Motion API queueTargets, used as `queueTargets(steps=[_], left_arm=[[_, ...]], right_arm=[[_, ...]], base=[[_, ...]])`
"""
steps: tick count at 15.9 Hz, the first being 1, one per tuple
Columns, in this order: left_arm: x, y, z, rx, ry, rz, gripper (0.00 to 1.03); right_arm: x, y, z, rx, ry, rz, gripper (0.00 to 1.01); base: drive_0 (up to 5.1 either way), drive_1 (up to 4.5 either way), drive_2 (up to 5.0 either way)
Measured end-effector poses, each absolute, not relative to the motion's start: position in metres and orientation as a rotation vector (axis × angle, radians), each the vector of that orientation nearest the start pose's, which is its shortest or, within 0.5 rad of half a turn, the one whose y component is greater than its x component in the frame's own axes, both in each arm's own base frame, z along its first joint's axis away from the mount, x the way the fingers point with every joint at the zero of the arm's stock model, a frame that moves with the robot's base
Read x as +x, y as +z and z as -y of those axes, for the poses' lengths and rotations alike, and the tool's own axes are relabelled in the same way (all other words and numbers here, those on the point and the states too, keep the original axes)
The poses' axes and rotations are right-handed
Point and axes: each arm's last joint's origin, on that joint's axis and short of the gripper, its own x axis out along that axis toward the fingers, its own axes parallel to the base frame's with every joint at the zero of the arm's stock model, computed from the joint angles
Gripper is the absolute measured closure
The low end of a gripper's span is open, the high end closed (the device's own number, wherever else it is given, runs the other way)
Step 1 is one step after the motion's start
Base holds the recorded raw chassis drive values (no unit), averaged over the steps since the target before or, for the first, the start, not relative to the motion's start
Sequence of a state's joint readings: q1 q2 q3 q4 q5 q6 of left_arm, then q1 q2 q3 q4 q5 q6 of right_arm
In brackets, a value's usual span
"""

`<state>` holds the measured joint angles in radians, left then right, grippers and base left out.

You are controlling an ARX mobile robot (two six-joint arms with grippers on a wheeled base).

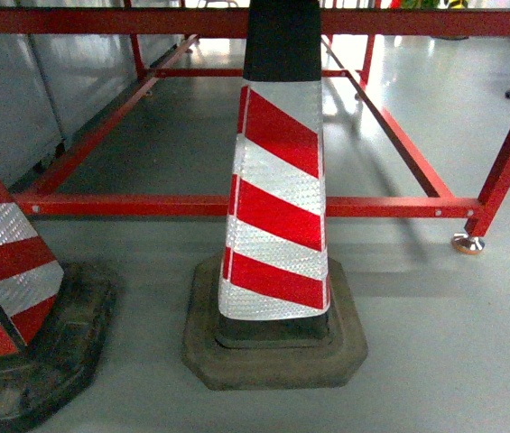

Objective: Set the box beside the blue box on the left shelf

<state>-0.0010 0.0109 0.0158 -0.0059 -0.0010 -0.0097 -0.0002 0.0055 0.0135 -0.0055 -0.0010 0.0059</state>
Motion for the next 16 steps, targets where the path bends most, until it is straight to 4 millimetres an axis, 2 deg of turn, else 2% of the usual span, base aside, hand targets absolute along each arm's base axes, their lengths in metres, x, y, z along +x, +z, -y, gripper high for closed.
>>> queueTargets(steps=[16], left_arm=[[0.0974, 0.1675, 0.0, 0.001, 0.002, -0.001, 0.05]], right_arm=[[0.0972, 0.1671, 0.0, 0.003, 0.0, 0.002, 0.03]], base=[[0.0, 0.0, 0.0]])
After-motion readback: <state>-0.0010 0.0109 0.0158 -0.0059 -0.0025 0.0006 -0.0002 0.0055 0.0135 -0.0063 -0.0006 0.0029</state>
